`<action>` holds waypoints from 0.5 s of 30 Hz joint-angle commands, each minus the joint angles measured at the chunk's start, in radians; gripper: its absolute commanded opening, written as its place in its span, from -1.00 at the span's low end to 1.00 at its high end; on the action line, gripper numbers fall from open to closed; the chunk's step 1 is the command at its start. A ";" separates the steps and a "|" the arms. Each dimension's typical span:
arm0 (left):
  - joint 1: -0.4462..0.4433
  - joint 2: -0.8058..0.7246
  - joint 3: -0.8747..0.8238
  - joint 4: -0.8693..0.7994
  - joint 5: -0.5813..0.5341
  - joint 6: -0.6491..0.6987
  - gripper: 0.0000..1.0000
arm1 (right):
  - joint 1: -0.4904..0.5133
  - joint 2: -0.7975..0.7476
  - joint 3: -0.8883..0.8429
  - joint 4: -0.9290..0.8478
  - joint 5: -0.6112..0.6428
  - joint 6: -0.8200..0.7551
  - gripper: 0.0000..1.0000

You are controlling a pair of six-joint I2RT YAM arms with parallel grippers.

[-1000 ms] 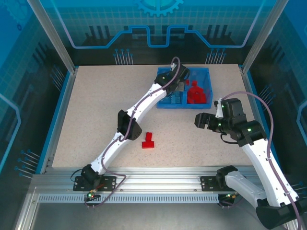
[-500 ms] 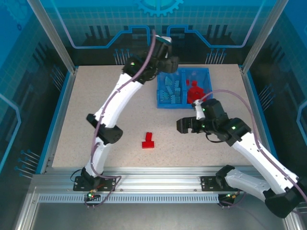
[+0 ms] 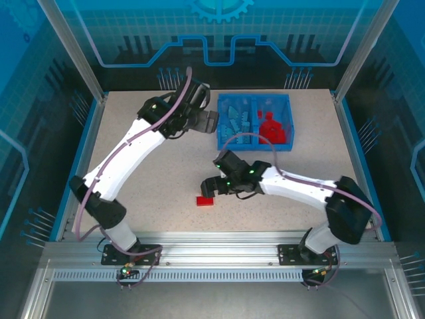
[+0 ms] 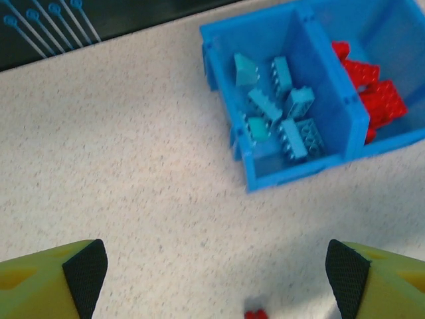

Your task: Sort the legos into containers by color

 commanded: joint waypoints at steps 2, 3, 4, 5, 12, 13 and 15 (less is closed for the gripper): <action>0.012 -0.187 -0.153 0.096 0.013 0.006 0.79 | 0.047 0.137 0.099 0.043 0.059 0.066 0.98; 0.011 -0.227 -0.205 0.110 0.019 0.007 0.81 | 0.050 0.174 0.120 0.039 0.058 0.077 0.98; 0.012 -0.262 -0.252 0.126 0.025 0.009 0.81 | 0.052 0.202 0.137 0.037 0.060 0.088 0.96; 0.012 -0.306 -0.305 0.151 0.032 0.014 0.83 | 0.051 0.234 0.157 0.032 0.055 0.100 0.90; 0.011 -0.608 -0.694 0.377 0.197 0.114 0.97 | 0.061 0.369 0.260 -0.068 0.112 0.150 0.58; 0.011 -0.641 -0.729 0.394 0.213 0.126 0.97 | 0.061 0.378 0.266 -0.082 0.123 0.155 0.54; 0.011 -0.708 -0.794 0.424 0.236 0.147 0.97 | 0.062 0.396 0.280 -0.100 0.144 0.168 0.42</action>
